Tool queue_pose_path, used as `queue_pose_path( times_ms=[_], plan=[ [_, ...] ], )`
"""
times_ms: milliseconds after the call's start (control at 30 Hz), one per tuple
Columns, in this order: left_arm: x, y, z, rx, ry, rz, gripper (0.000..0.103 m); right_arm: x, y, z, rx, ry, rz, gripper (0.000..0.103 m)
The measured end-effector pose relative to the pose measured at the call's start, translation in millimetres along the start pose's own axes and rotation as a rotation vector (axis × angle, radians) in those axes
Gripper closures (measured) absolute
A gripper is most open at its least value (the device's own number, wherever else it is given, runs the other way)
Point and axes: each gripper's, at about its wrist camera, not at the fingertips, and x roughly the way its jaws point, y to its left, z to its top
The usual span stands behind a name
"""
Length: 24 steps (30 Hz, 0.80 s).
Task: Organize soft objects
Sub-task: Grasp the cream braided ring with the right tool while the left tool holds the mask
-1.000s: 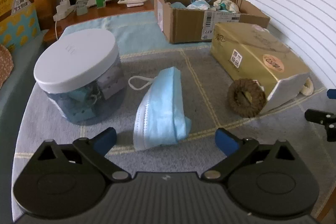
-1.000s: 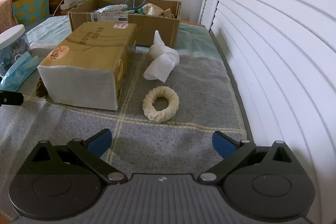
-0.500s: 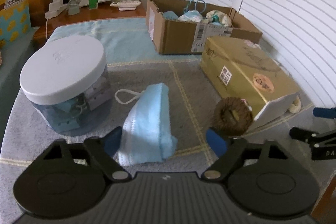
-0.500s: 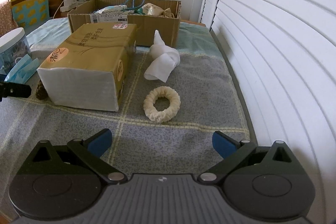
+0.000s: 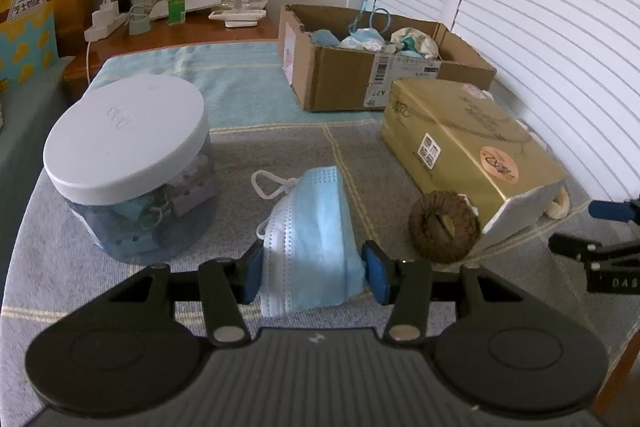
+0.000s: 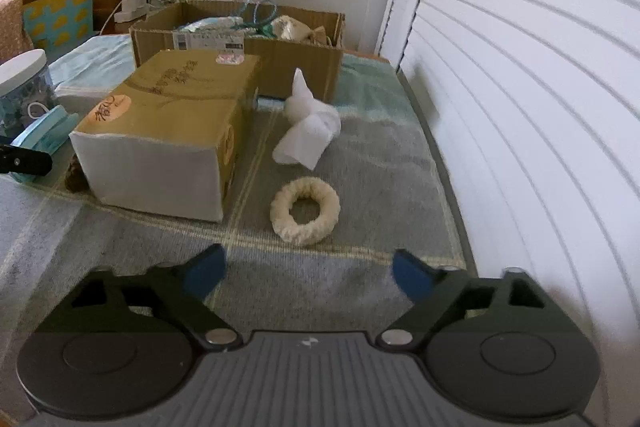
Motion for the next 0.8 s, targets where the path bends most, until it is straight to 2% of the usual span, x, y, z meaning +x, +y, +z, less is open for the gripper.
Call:
queue_pose_path(
  times_ms=[133,367,433,533,700,800],
  plan=[
    [0.3,-0.3,0.2,-0.001,0.000,-0.001,0.053,0.7,-3.8,3.6,0.003,-0.006,-0.014,0.032],
    [0.5,-0.7,0.2,0.005,0.001,0.001,0.053,8.1,-0.1,10.1,-0.025,-0.019,0.009,0.038],
    [0.5,-0.8,0.3,0.006,0.001,0.001,0.053,11.1,2.1,12.2,-0.034,-0.024,0.016,0.051],
    [0.9,-1.7,1.0,0.015,0.004,0.002,0.053,12.3,2.5,15.4,-0.021,-0.021,0.017,0.063],
    [1.7,-3.6,1.0,0.049,0.010,-0.005,0.053,5.6,0.7,14.9,-0.012,-0.008,0.025,0.065],
    [-1.2,-5.8,-1.0,0.098,0.022,-0.046,0.053,-3.5,0.0,13.2,-0.014,-0.006,0.042,0.065]
  ],
)
